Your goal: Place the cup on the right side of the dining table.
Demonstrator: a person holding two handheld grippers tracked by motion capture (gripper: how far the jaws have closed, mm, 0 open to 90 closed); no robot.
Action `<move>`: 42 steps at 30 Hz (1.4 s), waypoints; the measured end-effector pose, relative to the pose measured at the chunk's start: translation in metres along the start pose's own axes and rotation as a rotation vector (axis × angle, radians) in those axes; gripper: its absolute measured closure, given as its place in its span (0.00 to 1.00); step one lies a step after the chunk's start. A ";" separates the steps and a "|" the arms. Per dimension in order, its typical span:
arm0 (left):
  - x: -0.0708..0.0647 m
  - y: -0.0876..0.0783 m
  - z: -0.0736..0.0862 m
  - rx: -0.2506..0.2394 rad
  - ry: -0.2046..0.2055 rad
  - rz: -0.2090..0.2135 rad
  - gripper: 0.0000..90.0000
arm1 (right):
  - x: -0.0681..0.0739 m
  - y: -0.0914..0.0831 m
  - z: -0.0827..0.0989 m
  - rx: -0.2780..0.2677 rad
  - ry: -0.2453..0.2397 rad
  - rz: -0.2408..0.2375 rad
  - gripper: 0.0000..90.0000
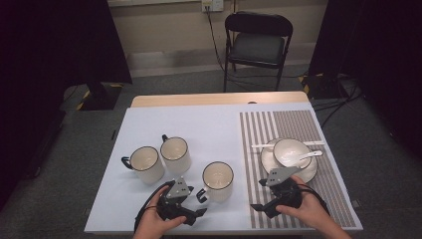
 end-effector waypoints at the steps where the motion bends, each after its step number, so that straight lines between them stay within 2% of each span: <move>1: 0.000 0.000 -0.001 -0.001 -0.005 -0.003 0.18 | -0.001 0.000 -0.002 -0.004 0.002 -0.002 0.15; 5: 0.000 -0.001 -0.004 -0.005 0.006 -0.001 0.18 | -0.002 0.002 -0.007 -0.008 0.007 -0.005 0.15; 20: -0.002 0.000 -0.011 -0.033 0.001 0.015 0.19 | -0.008 0.005 -0.031 -0.017 0.007 -0.002 0.15; 31: -0.003 0.002 -0.012 -0.029 0.005 0.019 0.19 | -0.011 0.006 -0.046 -0.018 0.007 -0.002 0.15; 42: -0.005 0.004 -0.012 -0.027 0.006 0.029 0.20 | -0.019 0.002 -0.059 -0.038 0.031 0.010 0.15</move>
Point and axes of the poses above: each handheld gripper's, and its own axes: y roughly forward along the jaws, z roughly out of its underside, x roughly to its left, the point moved 1 cm from there along y, roughly forward along the jaws, and after that the axes turned 15 degrees about -x, right-handed, at the moved point
